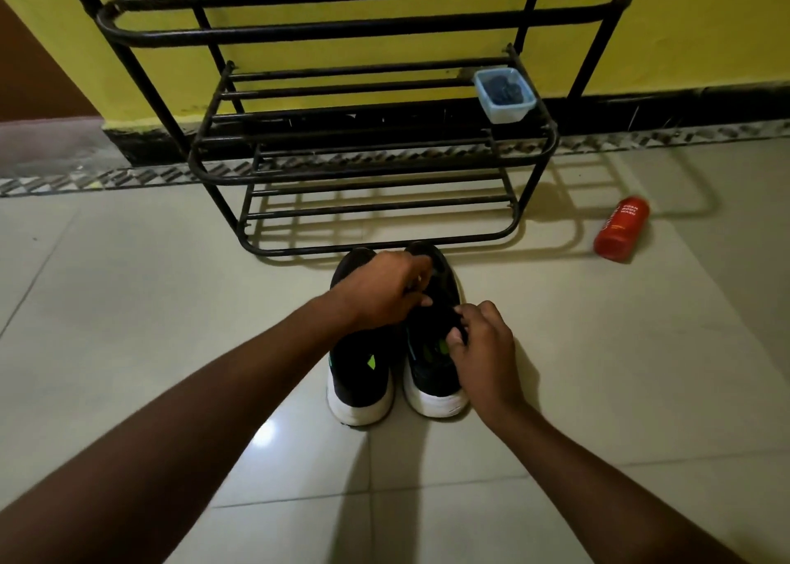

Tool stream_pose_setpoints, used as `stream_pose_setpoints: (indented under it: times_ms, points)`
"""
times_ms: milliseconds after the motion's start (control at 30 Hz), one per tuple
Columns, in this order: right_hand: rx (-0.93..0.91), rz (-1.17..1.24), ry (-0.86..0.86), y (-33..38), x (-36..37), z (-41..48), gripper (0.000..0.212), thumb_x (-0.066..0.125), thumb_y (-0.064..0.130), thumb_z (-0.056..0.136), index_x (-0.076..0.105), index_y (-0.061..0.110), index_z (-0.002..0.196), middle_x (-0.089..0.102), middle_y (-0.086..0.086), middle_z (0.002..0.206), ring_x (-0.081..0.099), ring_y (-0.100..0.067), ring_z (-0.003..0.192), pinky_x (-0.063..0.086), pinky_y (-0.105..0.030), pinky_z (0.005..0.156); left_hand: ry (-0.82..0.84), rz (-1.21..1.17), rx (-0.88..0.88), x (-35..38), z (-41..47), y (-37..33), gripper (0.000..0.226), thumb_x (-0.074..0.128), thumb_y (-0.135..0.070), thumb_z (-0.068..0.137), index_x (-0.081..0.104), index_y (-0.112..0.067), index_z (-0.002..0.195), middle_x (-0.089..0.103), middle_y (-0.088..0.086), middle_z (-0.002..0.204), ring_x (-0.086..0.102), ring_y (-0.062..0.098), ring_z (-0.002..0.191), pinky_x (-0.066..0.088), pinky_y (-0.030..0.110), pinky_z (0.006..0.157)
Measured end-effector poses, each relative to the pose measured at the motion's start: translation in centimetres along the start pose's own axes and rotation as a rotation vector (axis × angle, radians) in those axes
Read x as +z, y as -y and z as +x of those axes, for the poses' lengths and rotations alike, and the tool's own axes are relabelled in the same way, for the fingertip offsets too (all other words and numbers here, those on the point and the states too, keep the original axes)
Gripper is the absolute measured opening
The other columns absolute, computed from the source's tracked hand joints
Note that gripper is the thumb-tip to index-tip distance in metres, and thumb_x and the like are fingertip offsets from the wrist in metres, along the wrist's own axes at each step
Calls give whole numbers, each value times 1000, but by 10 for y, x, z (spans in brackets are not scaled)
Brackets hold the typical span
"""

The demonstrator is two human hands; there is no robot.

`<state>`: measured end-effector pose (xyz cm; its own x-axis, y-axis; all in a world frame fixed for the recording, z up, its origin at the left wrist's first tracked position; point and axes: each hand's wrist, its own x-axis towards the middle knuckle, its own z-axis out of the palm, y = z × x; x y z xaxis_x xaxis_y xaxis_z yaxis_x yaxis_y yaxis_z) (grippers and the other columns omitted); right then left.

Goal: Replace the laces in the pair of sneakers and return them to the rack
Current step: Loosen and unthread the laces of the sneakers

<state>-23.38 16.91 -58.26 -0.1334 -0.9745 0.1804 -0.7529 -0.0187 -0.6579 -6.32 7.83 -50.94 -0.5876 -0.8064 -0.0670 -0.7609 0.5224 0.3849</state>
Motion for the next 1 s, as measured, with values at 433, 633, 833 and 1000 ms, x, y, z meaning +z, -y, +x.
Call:
stream_pose_setpoints:
  times_ms: [433,633,833,1000]
  points:
    - [8,-22,16,3,-3,0,25,63,5,90,66,5,115,57,-8,109,62,-27,94,50,-33,81,-200,-1056,-261,-13,1,-19,14,42,-8,106,50,-6,95,67,14,81,69,28,78,57,43,78]
    - [26,-27,34,3,-4,1,30,62,5,90,65,7,119,56,-8,112,61,-27,97,48,-31,84,-302,-556,-277,-20,1,-13,11,51,-25,101,57,-17,97,63,0,80,60,16,71,49,33,63]
    - [-47,-143,214,8,-14,15,59,61,12,89,45,26,145,49,-5,118,55,-27,108,50,-37,82,217,98,-103,-24,-12,-18,87,59,-62,63,48,-29,142,52,-2,138,53,21,123,48,48,97]
    - [-217,-252,281,16,-23,32,47,58,16,90,53,25,135,46,-3,122,54,-24,108,44,-30,75,278,256,-106,3,-9,-15,94,72,-75,67,42,-29,144,57,-3,140,51,23,133,36,57,109]
